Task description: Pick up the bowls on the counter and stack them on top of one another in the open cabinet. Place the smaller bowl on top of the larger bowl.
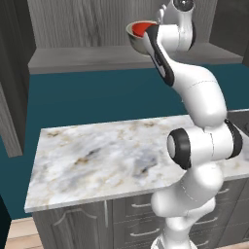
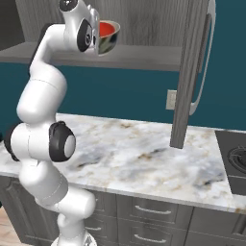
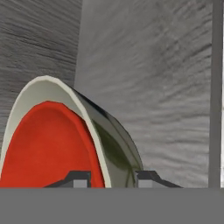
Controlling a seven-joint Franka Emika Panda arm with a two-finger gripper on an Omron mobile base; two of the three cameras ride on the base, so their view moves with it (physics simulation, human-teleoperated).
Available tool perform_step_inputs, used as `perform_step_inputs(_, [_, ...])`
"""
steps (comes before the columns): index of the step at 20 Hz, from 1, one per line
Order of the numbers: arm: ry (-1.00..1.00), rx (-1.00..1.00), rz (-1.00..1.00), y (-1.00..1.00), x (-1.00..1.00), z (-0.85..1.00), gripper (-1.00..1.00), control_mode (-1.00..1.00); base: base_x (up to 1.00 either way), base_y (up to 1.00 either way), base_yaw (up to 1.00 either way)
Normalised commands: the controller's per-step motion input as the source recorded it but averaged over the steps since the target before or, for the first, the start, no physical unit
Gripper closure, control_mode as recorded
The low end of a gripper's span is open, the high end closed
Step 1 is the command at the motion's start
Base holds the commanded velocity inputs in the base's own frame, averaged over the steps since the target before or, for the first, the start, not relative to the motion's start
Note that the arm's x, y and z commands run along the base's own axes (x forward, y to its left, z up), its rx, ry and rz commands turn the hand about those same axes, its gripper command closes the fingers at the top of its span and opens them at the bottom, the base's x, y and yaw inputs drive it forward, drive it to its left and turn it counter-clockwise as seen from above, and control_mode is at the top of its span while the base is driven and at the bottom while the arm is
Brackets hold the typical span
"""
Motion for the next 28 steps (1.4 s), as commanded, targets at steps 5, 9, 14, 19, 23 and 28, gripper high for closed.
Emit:
perform_step_inputs(5, [0.06, -0.03, 0.0, 0.01, 0.44, -0.1, 1.0, -1.0, 0.0, 0.0, 0.0])
perform_step_inputs(9, [0.03, 0.0, 0.0, 0.0, 0.42, -0.15, 1.0, -1.0, 0.0, 0.0, 0.0])
perform_step_inputs(14, [0.0, 0.0, 0.0, 0.0, 0.32, -0.29, 1.0, -1.0, 0.0, 0.0, 0.0])
perform_step_inputs(19, [0.0, 0.0, 0.0, 0.0, 0.29, -0.35, 1.0, -1.0, 0.0, 0.0, 0.0])
perform_step_inputs(23, [0.0, 0.0, 0.0, 0.0, 0.3, -0.43, 1.0, -1.0, 0.0, 0.0, 0.0])
perform_step_inputs(28, [0.0, 0.0, 0.0, 0.0, 0.32, -0.45, 1.0, -1.0, 0.0, 0.0, 0.0])
